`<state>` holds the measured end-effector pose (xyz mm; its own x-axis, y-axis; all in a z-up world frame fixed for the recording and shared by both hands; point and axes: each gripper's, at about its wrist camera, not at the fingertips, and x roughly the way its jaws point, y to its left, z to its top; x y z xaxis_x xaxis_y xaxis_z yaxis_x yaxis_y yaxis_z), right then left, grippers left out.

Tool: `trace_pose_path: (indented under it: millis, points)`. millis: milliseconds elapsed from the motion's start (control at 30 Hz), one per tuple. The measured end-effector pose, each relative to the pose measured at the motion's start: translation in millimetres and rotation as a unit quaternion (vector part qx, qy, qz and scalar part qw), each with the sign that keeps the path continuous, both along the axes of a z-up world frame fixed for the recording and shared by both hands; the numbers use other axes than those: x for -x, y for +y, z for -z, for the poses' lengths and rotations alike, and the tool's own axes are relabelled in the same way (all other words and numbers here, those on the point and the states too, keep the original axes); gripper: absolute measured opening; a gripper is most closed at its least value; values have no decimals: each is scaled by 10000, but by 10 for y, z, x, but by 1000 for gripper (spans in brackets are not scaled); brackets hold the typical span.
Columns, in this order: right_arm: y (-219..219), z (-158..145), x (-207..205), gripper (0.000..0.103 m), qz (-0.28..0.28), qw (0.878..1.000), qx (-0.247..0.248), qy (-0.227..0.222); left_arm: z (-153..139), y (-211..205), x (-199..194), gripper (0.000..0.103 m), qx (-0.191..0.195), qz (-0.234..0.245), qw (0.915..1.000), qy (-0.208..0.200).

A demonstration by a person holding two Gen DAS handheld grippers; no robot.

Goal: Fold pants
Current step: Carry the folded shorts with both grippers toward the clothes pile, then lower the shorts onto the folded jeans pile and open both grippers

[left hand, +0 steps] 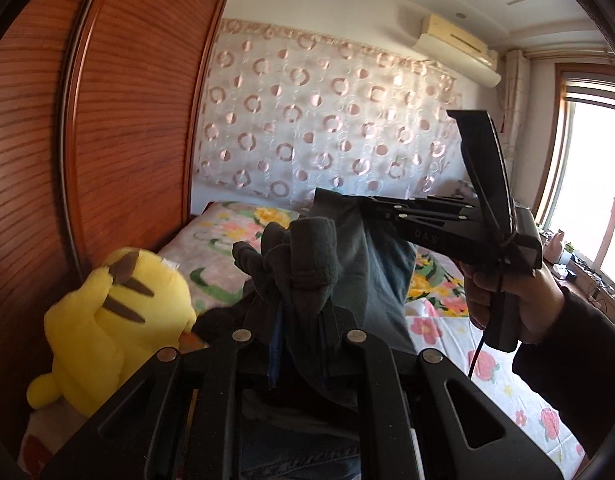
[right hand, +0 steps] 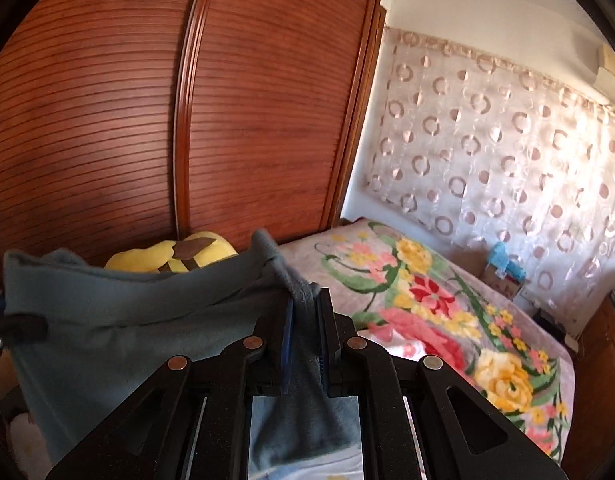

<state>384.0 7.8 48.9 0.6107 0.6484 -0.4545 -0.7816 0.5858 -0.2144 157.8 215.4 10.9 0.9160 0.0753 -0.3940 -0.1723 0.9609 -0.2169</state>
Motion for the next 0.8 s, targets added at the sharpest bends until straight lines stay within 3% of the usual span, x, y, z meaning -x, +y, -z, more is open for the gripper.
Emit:
trace_pose_path:
  millis: [33, 100, 400, 567, 800]
  points:
    - [2, 25, -30, 16, 27, 10000, 13, 75, 30, -1, -8, 14, 1, -12, 10000, 55]
    - [-43, 51, -73, 40, 107, 9999, 8, 128, 63, -14, -17, 14, -43, -55, 9999, 136]
    - [-477, 210, -274, 41, 407, 9963, -353, 665, 74, -65, 6, 15, -262, -199, 9990, 309]
    - [-436, 248, -389, 41, 716, 9929, -418, 850, 84, -86, 5, 16, -407, -250, 9980, 423]
    - [-511, 142, -95, 41, 673, 9921, -582, 889, 54, -141, 64, 28, -700, -315, 9959, 484]
